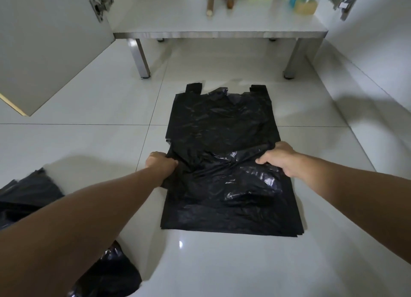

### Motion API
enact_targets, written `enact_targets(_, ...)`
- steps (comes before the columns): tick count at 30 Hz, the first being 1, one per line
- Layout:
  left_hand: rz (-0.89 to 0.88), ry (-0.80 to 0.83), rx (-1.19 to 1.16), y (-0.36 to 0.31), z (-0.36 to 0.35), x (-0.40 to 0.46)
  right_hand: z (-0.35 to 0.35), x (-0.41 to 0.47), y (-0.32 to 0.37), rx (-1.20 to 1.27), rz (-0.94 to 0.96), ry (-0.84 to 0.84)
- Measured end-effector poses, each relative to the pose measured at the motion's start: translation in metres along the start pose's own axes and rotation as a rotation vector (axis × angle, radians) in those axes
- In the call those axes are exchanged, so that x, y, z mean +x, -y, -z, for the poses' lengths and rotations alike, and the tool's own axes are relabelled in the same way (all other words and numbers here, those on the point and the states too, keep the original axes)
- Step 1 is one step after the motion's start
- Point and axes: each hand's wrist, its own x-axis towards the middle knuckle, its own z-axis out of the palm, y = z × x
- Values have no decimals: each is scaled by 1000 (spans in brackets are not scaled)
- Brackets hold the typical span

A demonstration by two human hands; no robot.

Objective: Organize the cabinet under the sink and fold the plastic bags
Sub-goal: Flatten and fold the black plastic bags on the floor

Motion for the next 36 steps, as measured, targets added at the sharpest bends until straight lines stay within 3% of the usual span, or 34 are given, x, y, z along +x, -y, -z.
enact_targets(4,-72,20,-377,-49,17,-4,25,-1,42,-12,165,-224)
enact_targets(7,-259,-116,-506,-104,38,-7,54,-11,87,28,356,-384)
enact_targets(11,-569,-444,-423,-140,61,-23,83,-41,122,193,636,-574)
enact_targets(13,-600,-454,-391,-134,58,-36,83,-43,113,198,688,-586)
enact_targets(18,-289,-115,-270,-64,22,-36,56,-31,41,20,432,-423)
enact_targets(20,-204,-50,-185,-43,18,-37,45,-27,13,-33,301,-347)
enact_targets(24,-154,-29,40,-22,15,-30,32,-33,-20,-83,158,-242)
enact_targets(36,-150,-53,148,-4,-5,-35,25,-36,-50,-130,107,-281)
